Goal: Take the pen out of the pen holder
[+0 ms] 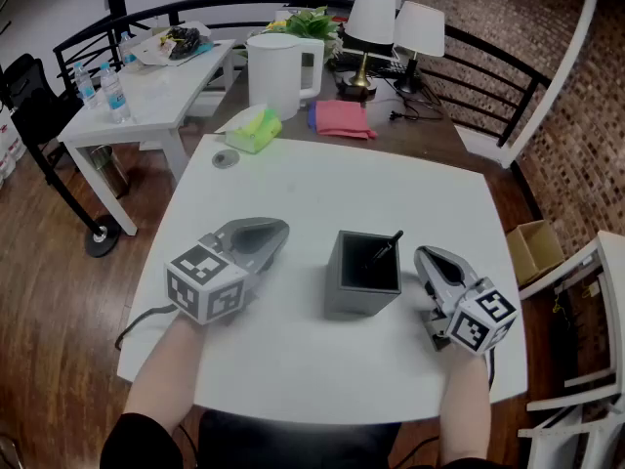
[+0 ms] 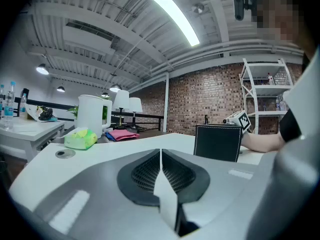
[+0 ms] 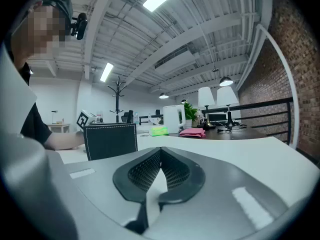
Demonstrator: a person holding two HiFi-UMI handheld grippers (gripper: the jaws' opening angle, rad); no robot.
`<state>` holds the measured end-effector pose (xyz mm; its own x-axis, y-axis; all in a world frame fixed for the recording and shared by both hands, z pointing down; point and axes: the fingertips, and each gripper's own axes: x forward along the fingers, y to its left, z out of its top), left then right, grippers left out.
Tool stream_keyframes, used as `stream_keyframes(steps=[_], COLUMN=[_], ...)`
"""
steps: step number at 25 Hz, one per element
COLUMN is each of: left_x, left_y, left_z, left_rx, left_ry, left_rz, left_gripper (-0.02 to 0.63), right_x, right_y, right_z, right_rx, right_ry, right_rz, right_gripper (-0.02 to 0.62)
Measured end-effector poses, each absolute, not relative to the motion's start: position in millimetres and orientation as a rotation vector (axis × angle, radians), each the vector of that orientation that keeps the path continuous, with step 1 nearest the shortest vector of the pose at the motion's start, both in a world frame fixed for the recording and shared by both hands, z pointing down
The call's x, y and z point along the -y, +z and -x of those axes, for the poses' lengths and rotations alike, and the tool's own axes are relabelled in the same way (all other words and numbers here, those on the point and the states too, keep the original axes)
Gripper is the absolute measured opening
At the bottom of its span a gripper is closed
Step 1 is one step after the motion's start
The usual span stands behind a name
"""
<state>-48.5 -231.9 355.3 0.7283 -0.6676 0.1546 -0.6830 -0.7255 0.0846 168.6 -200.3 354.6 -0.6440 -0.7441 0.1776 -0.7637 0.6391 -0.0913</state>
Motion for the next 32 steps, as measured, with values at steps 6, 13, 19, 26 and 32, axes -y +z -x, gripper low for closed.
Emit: stream_keyframes(steps=[6,13,19,26,32], left_x=[226,227,227,227,227], left_y=[359,358,359,361,360], left_z=[48,48,47,48,48], left_rx=[1.079,1.082,1.078,1.079,1.078], left_ry=[0.178,0.178,0.176,0.181,0.18], left_rz=[-2.787,-2.79,-2.791,-2.789,-2.791], left_gripper=[0.012,0.012,0.012,0.012,0.012], right_x=[185,180,187,185,183], right_y=[309,276,288,293,290], right_z=[-164,-129,-110,-98,-100], right_rx=[2.865,3.032,3.022,3.022,3.028], right_ry=[0.207,0.299,0.332,0.321,0.288], right_rz=[-1.303,-1.111,-1.066,-1.012,-1.016], right_gripper=[0.048,0.127,0.126,0.1,0.047])
